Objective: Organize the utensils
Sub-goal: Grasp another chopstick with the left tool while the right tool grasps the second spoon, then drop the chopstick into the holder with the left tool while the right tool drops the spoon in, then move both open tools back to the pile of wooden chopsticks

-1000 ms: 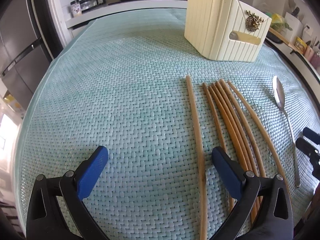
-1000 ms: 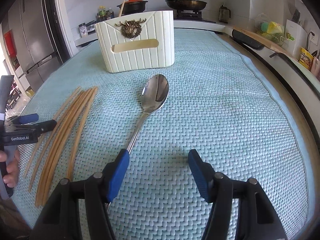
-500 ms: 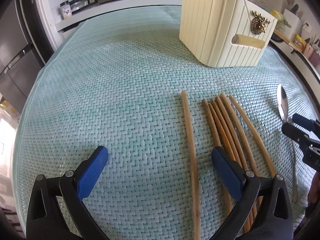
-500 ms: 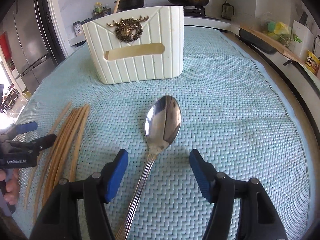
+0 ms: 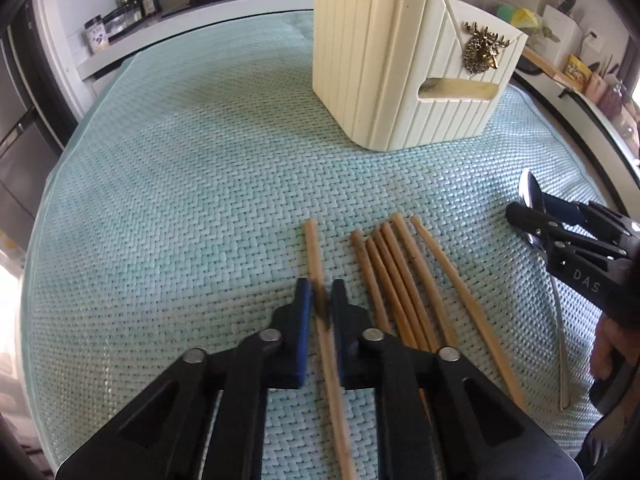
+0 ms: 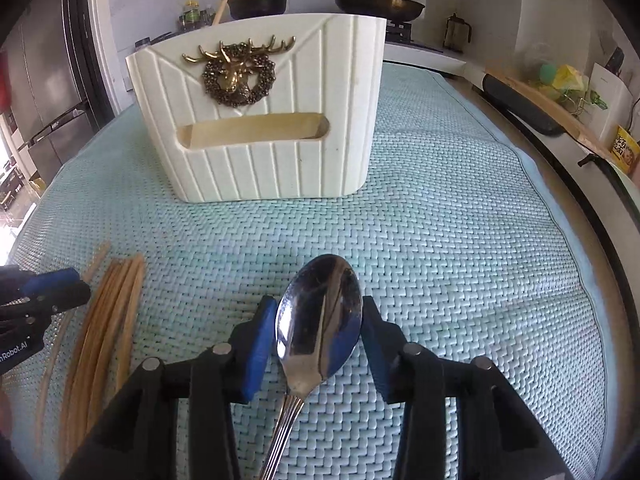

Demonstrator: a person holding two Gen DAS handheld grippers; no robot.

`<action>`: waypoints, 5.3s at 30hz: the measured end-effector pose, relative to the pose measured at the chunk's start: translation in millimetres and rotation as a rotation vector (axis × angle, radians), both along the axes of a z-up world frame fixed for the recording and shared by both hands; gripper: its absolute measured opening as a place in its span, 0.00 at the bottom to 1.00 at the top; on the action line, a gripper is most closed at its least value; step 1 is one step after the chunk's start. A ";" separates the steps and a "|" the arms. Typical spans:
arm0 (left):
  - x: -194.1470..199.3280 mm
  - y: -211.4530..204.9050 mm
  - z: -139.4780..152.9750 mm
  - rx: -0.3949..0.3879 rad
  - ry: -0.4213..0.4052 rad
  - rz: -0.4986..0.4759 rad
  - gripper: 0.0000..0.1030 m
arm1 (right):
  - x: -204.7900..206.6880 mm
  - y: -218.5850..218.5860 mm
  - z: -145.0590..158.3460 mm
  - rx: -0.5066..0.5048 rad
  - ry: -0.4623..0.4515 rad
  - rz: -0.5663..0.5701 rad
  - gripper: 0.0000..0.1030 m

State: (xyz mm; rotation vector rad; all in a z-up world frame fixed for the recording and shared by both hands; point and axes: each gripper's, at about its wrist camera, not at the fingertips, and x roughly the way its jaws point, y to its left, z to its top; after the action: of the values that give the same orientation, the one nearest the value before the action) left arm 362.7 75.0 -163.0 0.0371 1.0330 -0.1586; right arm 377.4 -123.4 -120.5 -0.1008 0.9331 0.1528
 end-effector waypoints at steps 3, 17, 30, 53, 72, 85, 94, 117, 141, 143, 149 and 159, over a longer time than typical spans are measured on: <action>4.1 5.0 0.0 -0.035 -0.001 0.013 0.04 | 3.1 -7.9 5.1 0.053 0.004 0.016 0.41; -47.4 25.0 79.4 -0.179 -0.214 0.038 0.04 | -49.4 -22.2 83.5 0.192 -0.174 0.118 0.41; -107.8 30.0 137.3 -0.254 -0.364 0.045 0.04 | -103.2 -20.5 135.5 0.217 -0.312 0.184 0.41; -76.2 30.4 226.4 -0.345 -0.481 0.016 0.04 | -87.8 -21.3 221.3 0.191 -0.448 0.252 0.40; 95.4 -14.8 277.2 -0.263 -0.524 0.036 0.04 | 76.2 -0.5 260.1 0.162 -0.470 0.207 0.40; 167.3 -39.1 174.1 -0.233 -0.291 0.068 0.04 | 159.9 6.4 144.9 0.174 -0.083 0.167 0.41; 164.2 -32.3 168.1 -0.255 -0.258 0.097 0.30 | 165.0 1.7 160.0 0.186 -0.113 0.123 0.55; -221.3 15.4 103.7 -0.026 -0.275 0.159 0.94 | -176.1 -54.4 122.0 -0.014 -0.342 0.201 0.61; -155.9 -7.8 10.0 -0.082 -0.122 0.171 0.94 | -164.7 4.9 33.7 0.113 -0.088 0.275 0.56; -152.3 -7.7 9.0 -0.076 -0.122 0.168 0.94 | -156.0 11.9 30.6 0.102 -0.078 0.288 0.52; -133.3 -6.3 7.4 -0.041 -0.109 0.179 0.94 | -127.3 30.3 25.3 0.103 -0.041 0.320 0.46; -124.2 -14.7 -3.3 0.005 -0.077 0.153 0.94 | -126.3 50.6 12.5 0.039 -0.007 0.364 0.46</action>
State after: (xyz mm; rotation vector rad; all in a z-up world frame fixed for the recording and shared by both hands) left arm 238.4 60.2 -166.3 -0.0314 0.9557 -0.0148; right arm 251.1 -72.7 -108.1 -0.2348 0.8975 0.5067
